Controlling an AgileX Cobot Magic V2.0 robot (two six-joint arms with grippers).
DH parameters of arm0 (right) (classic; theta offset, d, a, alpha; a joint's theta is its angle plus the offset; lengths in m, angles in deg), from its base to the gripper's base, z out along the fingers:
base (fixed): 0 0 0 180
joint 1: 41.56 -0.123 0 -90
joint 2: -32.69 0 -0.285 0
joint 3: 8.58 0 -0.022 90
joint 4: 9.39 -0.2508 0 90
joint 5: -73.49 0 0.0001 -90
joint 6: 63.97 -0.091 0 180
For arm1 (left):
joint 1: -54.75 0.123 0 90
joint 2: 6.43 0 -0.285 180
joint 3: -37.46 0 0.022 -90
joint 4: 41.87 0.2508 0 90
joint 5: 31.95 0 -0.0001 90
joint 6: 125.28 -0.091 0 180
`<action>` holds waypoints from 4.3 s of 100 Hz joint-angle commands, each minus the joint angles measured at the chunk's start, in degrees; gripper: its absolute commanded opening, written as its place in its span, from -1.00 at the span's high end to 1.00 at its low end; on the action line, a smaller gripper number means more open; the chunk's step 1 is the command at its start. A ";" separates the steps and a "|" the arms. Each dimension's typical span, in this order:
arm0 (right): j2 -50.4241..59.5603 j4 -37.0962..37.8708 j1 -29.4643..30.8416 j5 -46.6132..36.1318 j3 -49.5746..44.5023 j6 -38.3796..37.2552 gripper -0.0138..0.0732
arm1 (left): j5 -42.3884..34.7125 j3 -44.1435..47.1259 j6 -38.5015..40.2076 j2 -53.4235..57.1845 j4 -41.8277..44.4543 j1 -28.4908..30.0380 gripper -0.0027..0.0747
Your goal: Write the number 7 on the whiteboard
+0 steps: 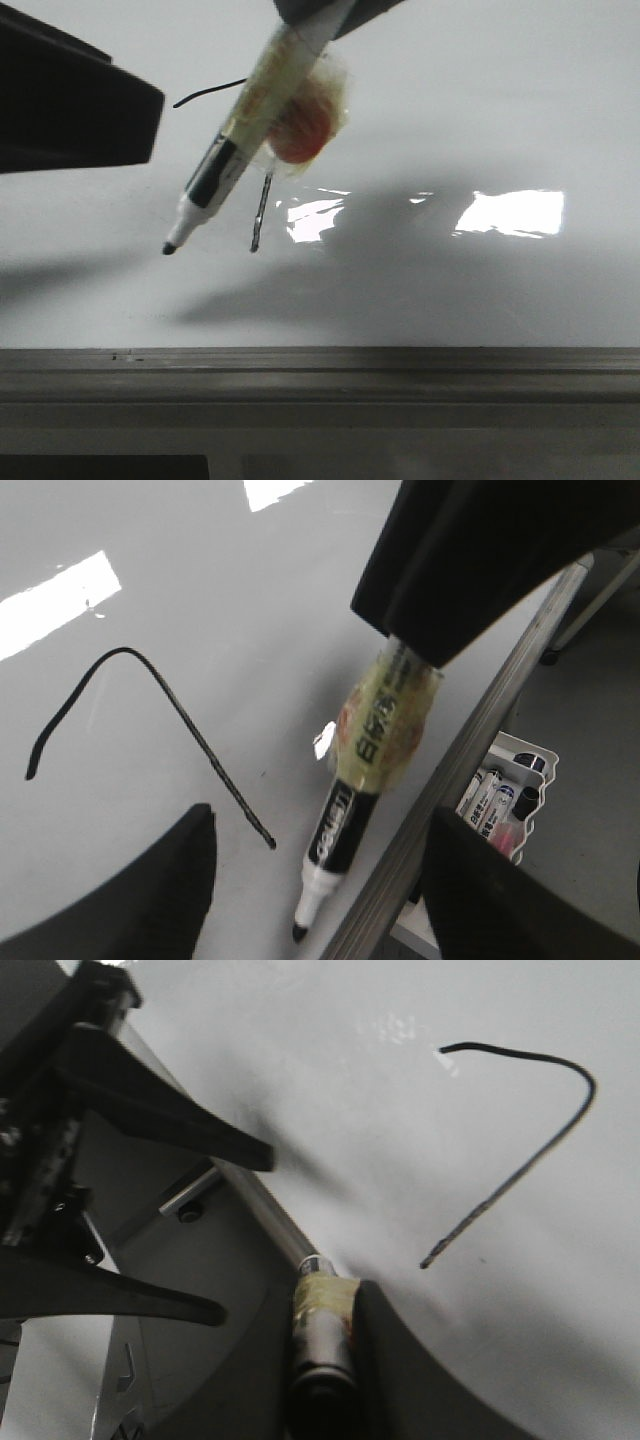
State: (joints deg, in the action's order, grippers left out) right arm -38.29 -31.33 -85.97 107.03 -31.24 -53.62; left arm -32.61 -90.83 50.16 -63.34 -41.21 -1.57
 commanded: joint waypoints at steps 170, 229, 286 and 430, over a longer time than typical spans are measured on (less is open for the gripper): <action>0.40 -1.95 -3.04 -6.64 1.98 0.76 -0.15 | 13.09 -2.46 0.51 -0.58 -39.46 17.58 0.98; 0.40 -2.15 -3.04 -6.14 1.98 0.76 -0.15 | 7.98 -2.46 0.51 -3.33 -38.81 17.58 0.81; 1.52 -2.29 -3.04 -6.36 1.98 0.76 -0.15 | 7.40 -2.46 0.51 -2.15 -39.45 17.58 -0.10; 53.41 15.26 -3.04 -25.88 -34.10 0.85 0.83 | 11.83 2.82 0.12 49.82 -16.97 17.58 0.98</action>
State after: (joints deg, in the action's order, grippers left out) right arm 15.68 -16.43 -89.11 85.14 -66.71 -53.38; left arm -16.80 -86.50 50.26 -13.86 -58.05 15.95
